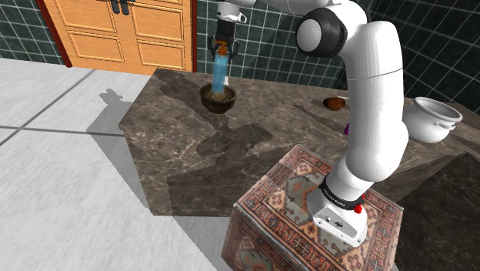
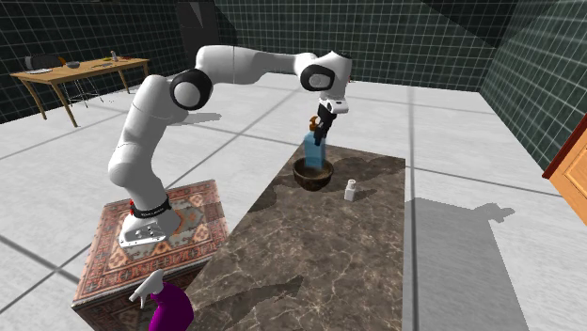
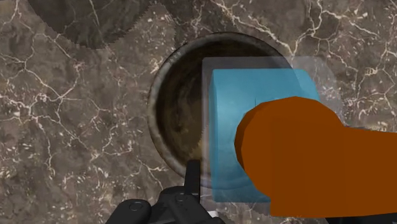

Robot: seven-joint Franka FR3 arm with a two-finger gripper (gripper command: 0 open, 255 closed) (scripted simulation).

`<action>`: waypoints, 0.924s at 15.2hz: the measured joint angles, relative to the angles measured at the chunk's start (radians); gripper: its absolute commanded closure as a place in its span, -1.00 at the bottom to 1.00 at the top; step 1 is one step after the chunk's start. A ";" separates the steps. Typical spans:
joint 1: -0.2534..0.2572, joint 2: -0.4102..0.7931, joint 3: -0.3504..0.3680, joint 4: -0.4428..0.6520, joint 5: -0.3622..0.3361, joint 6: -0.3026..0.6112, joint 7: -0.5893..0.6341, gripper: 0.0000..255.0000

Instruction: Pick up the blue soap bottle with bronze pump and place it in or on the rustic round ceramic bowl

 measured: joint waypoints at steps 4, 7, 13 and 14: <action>0.005 -0.008 0.000 -0.039 0.000 0.031 -0.004 1.00; 0.005 -0.008 0.000 -0.042 0.000 0.033 -0.004 1.00; 0.005 -0.009 0.000 -0.042 0.000 0.033 -0.005 -1.00; 0.005 -0.009 0.000 -0.042 0.000 0.033 -0.005 -1.00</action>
